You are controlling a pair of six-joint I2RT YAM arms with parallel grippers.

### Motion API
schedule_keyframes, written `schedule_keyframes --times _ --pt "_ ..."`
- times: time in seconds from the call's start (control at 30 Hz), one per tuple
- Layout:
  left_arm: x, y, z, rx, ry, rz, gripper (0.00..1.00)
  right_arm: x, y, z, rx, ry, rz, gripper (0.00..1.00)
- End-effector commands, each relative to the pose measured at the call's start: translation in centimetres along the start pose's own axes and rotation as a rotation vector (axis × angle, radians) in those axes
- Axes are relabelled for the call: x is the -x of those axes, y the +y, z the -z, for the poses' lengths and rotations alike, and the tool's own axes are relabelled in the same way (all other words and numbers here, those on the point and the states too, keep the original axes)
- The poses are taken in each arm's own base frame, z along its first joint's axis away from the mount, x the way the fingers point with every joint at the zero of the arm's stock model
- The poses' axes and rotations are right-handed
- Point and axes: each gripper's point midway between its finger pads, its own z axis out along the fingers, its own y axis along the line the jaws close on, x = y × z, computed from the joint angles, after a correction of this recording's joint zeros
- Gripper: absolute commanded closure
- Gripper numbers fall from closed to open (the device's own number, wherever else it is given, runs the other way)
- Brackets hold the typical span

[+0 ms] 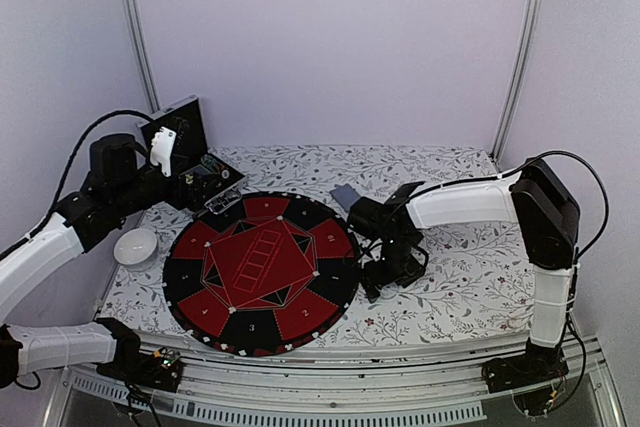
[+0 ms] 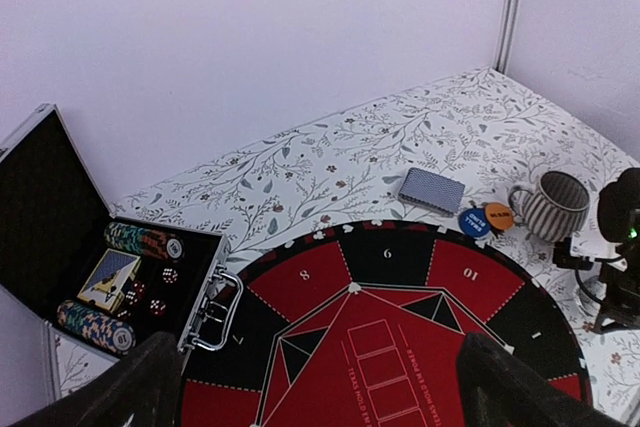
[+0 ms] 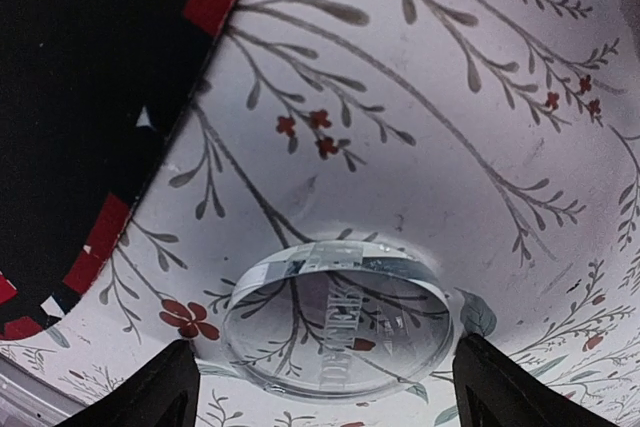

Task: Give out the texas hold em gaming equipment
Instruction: Pick up the dealer button from the center of the board.

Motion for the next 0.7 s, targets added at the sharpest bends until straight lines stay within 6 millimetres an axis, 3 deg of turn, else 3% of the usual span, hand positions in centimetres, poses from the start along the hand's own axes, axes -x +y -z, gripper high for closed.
schedule_keyframes --times 0.0,0.17,0.4,0.67 --pt "0.2 -0.2 0.0 -0.002 -0.020 -0.021 0.02 0.1 -0.5 -0.8 -0.028 0.010 0.012 0.17" --pt "0.1 -0.2 0.0 0.001 -0.018 -0.024 0.02 0.0 -1.2 -1.8 -0.072 0.039 0.012 0.21" --pt "0.0 -0.2 0.1 -0.003 -0.022 -0.023 0.02 1.4 -0.8 -1.8 -0.082 0.017 0.032 0.21" --pt "0.0 -0.3 0.3 -0.005 -0.030 -0.026 0.02 1.0 -1.1 -1.0 -0.094 0.030 0.027 0.53"
